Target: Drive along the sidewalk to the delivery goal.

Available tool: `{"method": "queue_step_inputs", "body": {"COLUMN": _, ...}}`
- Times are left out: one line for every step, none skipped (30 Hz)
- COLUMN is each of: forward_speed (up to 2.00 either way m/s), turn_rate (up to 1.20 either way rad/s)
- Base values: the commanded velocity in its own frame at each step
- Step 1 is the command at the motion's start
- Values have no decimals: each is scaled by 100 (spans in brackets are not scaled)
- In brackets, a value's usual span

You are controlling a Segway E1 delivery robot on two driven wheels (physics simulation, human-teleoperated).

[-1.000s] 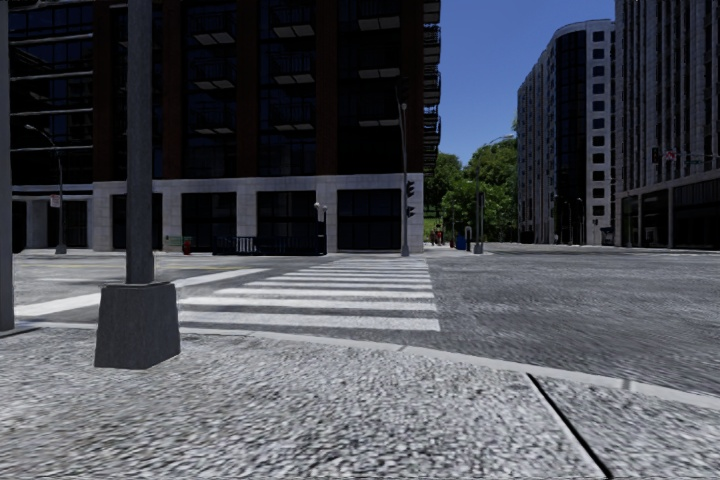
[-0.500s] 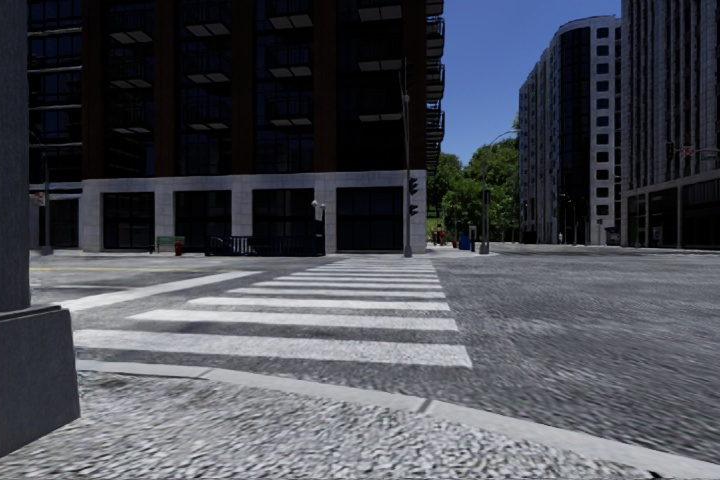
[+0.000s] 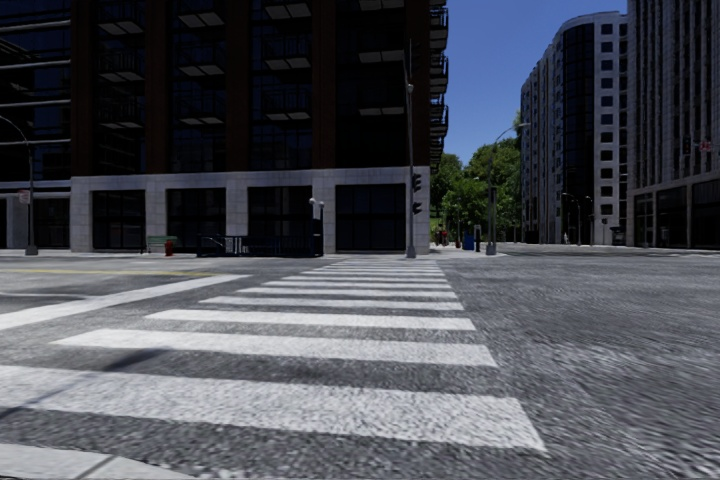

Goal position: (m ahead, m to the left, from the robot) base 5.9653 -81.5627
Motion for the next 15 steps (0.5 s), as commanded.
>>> {"method": "queue_step_inputs", "body": {"forward_speed": 193, "turn_rate": 6}}
{"method": "queue_step_inputs", "body": {"forward_speed": 193, "turn_rate": 6}}
{"method": "queue_step_inputs", "body": {"forward_speed": 193, "turn_rate": 6}}
{"method": "queue_step_inputs", "body": {"forward_speed": 193, "turn_rate": 6}}
{"method": "queue_step_inputs", "body": {"forward_speed": 193, "turn_rate": 6}}
{"method": "queue_step_inputs", "body": {"forward_speed": 193, "turn_rate": 6}}
{"method": "queue_step_inputs", "body": {"forward_speed": 193, "turn_rate": 6}}
{"method": "queue_step_inputs", "body": {"forward_speed": 193, "turn_rate": 6}}
{"method": "queue_step_inputs", "body": {"forward_speed": 193, "turn_rate": 6}}
{"method": "queue_step_inputs", "body": {"forward_speed": 193, "turn_rate": 6}}
{"method": "queue_step_inputs", "body": {"forward_speed": 193, "turn_rate": 6}}
{"method": "queue_step_inputs", "body": {"forward_speed": 193, "turn_rate": 6}}
{"method": "queue_step_inputs", "body": {"forward_speed": 193, "turn_rate": 6}}
{"method": "queue_step_inputs", "body": {"forward_speed": 193, "turn_rate": 6}}
{"method": "queue_step_inputs", "body": {"forward_speed": 193, "turn_rate": 6}}
